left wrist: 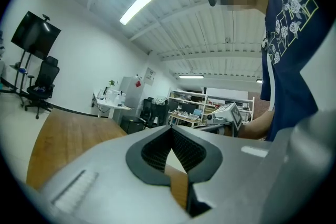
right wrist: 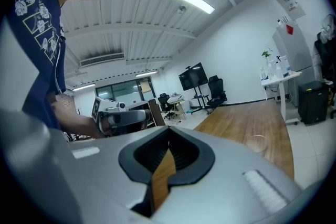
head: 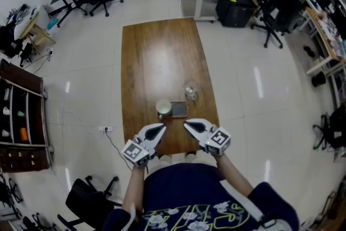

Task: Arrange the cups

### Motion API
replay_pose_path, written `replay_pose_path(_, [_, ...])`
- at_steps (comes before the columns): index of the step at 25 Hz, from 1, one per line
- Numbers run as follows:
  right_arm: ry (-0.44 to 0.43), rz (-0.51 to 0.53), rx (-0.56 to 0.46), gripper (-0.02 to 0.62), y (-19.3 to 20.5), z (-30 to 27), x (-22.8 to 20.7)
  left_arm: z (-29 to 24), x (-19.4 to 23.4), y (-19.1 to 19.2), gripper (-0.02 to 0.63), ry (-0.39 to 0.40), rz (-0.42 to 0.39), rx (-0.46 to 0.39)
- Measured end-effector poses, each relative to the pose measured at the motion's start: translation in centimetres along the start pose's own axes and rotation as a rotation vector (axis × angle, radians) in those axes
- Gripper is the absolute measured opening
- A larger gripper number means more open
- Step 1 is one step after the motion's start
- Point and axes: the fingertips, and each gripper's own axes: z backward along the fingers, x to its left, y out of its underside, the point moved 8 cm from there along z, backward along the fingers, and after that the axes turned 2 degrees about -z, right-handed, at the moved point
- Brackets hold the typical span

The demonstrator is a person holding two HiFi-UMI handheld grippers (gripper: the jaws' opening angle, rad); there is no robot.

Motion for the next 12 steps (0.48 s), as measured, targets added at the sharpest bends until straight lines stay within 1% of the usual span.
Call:
replay_pose_path(2, [0.012,0.024,0.024,0.0,-0.1,-0.3,-0.9,0.0,0.1,0.1,0.002,-0.005,0.002,-0.003])
replay_pose_path(3, [0.02,0.033,0.039,0.013,-0.2,-0.5,-1.4,0.0,0.2,0.1,0.002,-0.007,0.003,-0.007])
replay_pose_path(4, [0.033,0.04,0.059,0.08,-0.3,-0.8,-2.0,0.1,0.2,0.1,0.002,-0.009,0.005,-0.01])
replay_pose_path(5, [0.052,0.046,0.084,0.131,-0.4,-1.1,-2.6,0.1,0.3,0.1,0.002,-0.013,0.007,-0.011])
replay_pose_path(6, [0.077,0.055,0.115,0.162,-0.6,-1.5,-3.3,0.3,0.4,0.1,0.002,-0.018,0.01,-0.008])
replay_pose_path(7, [0.104,0.07,0.148,0.207,-0.6,-1.9,-4.0,0.4,0.5,0.2,0.002,-0.025,0.014,-0.003])
replay_pose_path(8, [0.131,0.093,0.181,0.259,-0.4,-2.4,-4.8,0.6,0.7,0.2,0.002,-0.031,0.017,0.005])
replay_pose_path(9, [0.157,0.12,0.211,0.291,-0.2,-2.9,-5.7,0.7,0.8,0.2,0.002,-0.036,0.019,0.012])
replay_pose_path(12, [0.226,0.203,0.279,0.441,0.1,-4.6,-8.1,1.2,1.0,0.1,0.002,-0.049,0.022,0.036])
